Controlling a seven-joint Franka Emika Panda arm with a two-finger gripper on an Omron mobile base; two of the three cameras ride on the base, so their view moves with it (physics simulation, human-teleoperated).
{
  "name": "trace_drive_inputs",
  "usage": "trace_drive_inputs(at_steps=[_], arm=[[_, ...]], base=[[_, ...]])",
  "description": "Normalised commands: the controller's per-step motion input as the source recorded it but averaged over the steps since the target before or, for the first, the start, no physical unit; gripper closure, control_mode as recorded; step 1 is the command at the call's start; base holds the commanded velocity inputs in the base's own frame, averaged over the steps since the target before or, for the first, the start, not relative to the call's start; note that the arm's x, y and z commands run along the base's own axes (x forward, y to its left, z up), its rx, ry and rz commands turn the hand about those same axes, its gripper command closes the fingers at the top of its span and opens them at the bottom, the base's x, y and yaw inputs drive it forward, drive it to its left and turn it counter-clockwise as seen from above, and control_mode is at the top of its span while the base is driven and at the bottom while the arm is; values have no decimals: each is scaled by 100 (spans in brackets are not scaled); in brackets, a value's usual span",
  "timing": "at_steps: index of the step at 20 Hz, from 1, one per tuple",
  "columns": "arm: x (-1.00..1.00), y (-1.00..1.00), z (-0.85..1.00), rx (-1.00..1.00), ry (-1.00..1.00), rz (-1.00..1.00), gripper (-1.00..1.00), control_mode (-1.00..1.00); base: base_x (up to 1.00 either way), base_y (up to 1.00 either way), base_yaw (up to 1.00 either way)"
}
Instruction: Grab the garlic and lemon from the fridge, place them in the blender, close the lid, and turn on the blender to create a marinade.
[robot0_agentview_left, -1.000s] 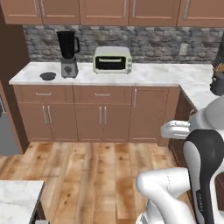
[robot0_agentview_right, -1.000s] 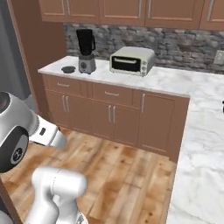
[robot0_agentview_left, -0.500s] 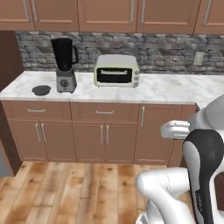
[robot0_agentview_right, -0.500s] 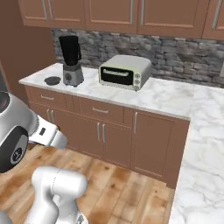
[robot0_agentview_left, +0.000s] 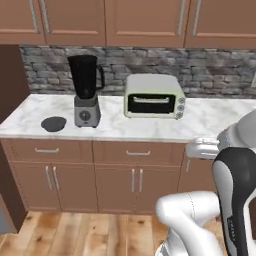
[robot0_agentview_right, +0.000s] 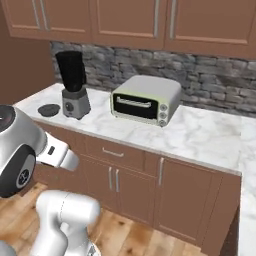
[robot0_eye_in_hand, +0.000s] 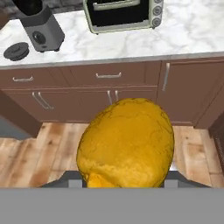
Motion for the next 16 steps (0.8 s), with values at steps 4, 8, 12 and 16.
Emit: trace_drive_inputs(at_steps=[4, 8, 12, 16], arm=[[0, 0, 0, 0, 0, 0, 100, 100], [0, 0, 0, 0, 0, 0, 100, 100], [0, 0, 0, 0, 0, 0, 100, 100], [0, 0, 0, 0, 0, 0, 100, 100]], base=[[100, 100, -8], [100, 100, -10], [98, 100, -9], [79, 61, -11]])
